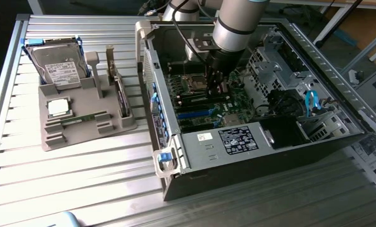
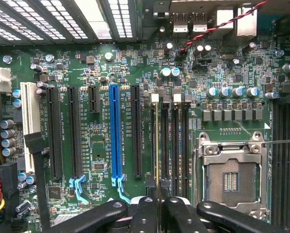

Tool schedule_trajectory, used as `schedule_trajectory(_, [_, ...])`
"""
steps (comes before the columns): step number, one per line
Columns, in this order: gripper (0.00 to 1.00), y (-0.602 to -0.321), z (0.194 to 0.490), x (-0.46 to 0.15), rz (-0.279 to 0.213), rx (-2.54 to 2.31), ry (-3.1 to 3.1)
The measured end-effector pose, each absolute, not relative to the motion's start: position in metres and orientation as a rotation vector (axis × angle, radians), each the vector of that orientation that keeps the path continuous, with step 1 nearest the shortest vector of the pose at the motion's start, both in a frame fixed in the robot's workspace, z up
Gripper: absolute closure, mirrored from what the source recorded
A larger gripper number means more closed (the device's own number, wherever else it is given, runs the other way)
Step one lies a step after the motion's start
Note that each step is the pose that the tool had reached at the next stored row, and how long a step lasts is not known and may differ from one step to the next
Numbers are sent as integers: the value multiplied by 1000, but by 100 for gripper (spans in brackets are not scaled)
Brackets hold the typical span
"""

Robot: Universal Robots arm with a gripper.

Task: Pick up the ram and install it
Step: 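Insert the ram into the slot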

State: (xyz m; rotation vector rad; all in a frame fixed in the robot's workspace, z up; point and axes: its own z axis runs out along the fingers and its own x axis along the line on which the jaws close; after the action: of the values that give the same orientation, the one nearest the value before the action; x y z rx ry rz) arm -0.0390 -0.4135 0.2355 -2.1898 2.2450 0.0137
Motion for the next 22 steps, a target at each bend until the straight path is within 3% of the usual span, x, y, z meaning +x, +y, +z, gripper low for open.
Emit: schedule_trajectory(22, [88,-414,236,-39,33,-2198,2254])
